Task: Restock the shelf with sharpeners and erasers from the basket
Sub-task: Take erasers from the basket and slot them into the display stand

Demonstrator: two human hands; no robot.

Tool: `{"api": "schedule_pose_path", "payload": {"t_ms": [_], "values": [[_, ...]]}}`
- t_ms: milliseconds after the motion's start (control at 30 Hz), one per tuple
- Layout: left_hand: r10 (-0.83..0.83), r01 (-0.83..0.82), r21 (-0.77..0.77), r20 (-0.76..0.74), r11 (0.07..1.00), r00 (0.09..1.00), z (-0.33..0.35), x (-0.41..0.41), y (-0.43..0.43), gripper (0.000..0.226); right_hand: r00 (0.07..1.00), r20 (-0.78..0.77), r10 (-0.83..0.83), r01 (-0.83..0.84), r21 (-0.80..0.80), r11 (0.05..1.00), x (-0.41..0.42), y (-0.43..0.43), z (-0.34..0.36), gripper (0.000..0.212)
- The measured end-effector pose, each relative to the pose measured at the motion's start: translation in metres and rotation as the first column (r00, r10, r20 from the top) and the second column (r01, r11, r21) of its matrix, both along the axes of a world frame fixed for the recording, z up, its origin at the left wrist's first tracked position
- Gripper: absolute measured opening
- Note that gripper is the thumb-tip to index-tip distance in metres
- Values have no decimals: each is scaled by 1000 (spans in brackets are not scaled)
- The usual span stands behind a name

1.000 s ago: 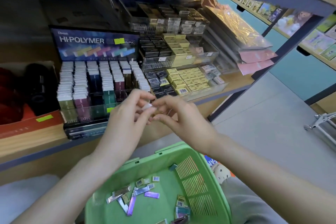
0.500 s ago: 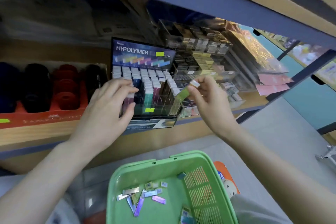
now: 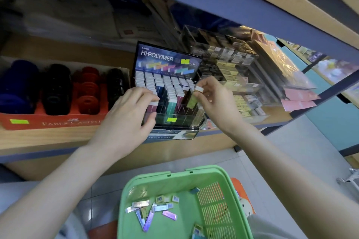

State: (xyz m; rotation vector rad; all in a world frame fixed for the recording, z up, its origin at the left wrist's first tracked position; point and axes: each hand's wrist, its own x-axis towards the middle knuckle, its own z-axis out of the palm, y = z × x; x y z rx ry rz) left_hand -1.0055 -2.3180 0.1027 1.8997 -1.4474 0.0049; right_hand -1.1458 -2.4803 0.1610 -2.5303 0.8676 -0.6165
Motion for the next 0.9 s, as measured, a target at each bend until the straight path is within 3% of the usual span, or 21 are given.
{"api": "schedule_pose_path", "payload": {"t_ms": [167, 533, 667, 900], "values": [[-1, 1, -7, -18, 1000, 1000, 0, 0, 1, 33, 999, 41, -14, 15, -35, 999, 9, -10, 0, 7], [3, -3, -16, -28, 1000, 1000, -1, 0, -1, 30, 961, -274, -46, 4, -150, 989, 37, -29, 0, 11], [7, -7, -27, -19, 1000, 1000, -1, 1, -2, 28, 942, -333, -46, -63, -309, 949, 42, -24, 0, 11], [-9, 9, -14, 34, 1000, 999, -2, 2, -1, 30, 896, -435, -86, -103, -393, 914, 35, -14, 2, 20]]}}
